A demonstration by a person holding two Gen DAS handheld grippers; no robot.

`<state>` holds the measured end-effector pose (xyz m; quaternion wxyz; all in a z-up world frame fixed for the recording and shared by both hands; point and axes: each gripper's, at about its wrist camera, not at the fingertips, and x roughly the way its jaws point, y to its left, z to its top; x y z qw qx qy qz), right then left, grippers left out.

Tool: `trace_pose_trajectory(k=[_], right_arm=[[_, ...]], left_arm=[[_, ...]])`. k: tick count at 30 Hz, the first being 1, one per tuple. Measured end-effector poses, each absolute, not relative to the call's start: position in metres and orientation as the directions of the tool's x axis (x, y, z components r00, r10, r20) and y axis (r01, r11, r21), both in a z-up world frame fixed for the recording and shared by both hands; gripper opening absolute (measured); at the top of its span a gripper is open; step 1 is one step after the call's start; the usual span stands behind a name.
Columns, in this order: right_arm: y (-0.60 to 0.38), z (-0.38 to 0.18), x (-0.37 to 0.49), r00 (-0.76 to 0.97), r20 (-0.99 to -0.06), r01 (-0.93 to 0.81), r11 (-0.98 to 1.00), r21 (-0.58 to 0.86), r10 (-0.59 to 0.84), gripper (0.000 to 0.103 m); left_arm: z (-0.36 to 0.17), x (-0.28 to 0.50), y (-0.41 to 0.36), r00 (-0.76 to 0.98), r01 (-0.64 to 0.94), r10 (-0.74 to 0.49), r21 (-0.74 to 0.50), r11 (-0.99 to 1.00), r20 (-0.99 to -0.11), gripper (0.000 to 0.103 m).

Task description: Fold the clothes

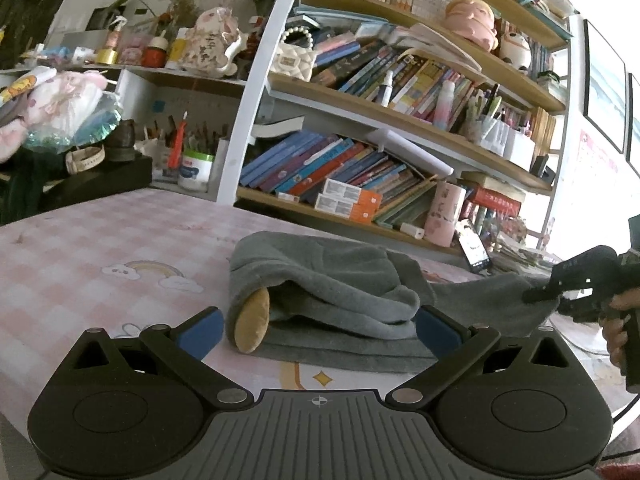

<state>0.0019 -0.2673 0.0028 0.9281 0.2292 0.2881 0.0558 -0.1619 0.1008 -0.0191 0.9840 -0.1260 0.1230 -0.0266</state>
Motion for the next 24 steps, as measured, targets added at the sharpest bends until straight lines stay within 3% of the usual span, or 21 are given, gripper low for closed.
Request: trace_pose_trajectory(k=[7, 15, 19, 24], right_arm=[[-0.228, 0.053, -0.01, 0.865, -0.403, -0.129, 0.908, 0.398, 0.3, 0.017], [-0.128, 0.114, -0.043, 0.852, -0.265, -0.433, 0.893, 0.125, 0.451, 0.017], [-0.073, 0.119, -0.051, 0.803, -0.267, -0.555, 0.831, -0.013, 0.533, 0.014], [-0.019, 0.099, -0.053, 0.727, -0.362, -0.662, 0.736, -0.14, 0.584, 0.014]], left_arm=[[-0.019, -0.165, 0.104, 0.973, 0.017, -0.077, -0.264, 0.964, -0.218, 0.103], [-0.015, -0.174, 0.125, 0.988, -0.025, -0.032, -0.363, 0.932, -0.151, 0.103], [-0.015, -0.179, 0.139, 0.993, -0.04, -0.011, -0.43, 0.902, -0.115, 0.103], [-0.017, -0.182, 0.15, 0.995, -0.06, 0.013, -0.471, 0.88, -0.103, 0.103]])
